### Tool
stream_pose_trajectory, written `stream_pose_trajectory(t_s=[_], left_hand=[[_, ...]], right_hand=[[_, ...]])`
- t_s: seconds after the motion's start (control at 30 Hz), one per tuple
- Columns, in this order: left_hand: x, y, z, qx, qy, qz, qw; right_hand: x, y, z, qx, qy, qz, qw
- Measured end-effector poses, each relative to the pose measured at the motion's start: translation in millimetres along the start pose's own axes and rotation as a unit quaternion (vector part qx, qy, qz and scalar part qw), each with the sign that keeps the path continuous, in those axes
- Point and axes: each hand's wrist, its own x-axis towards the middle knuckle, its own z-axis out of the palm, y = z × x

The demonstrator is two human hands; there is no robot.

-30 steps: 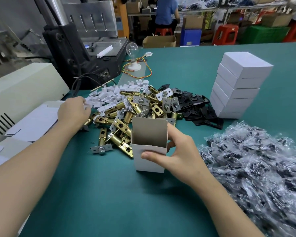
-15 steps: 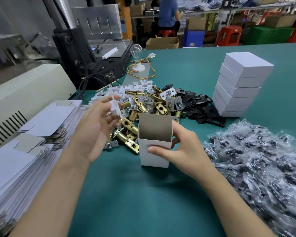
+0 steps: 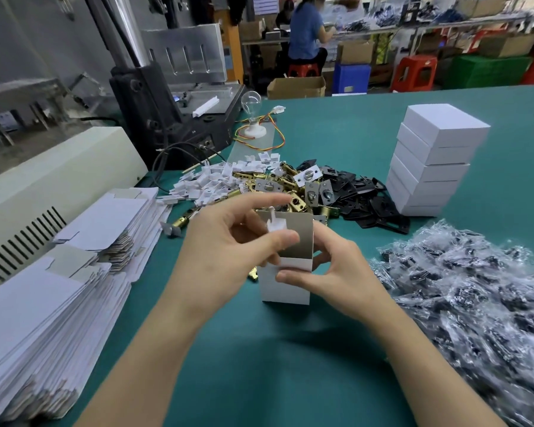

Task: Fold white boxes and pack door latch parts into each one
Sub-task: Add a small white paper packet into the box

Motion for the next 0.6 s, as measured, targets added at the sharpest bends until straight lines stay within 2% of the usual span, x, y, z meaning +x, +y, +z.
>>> stream_pose_trajectory(t_s=[0.2,0.47,0.6], left_hand=[[4.2,0.4,6.0,0.025,-0.056,-0.035,0.998],[6.1,5.5,4.1,0.186,0.025,-0.025,0.982],[5.9,9.3,7.7,0.286,0.061,-0.011,0.956]], right_hand=[[0.6,-0.2,-0.9,0.003,-0.003,-0.007,1.0],[0.6,0.0,-0.7,-0.008,0.005,-0.009,1.0],[1.0,0.7,0.4,-0.021,0.008,-0.008,1.0]])
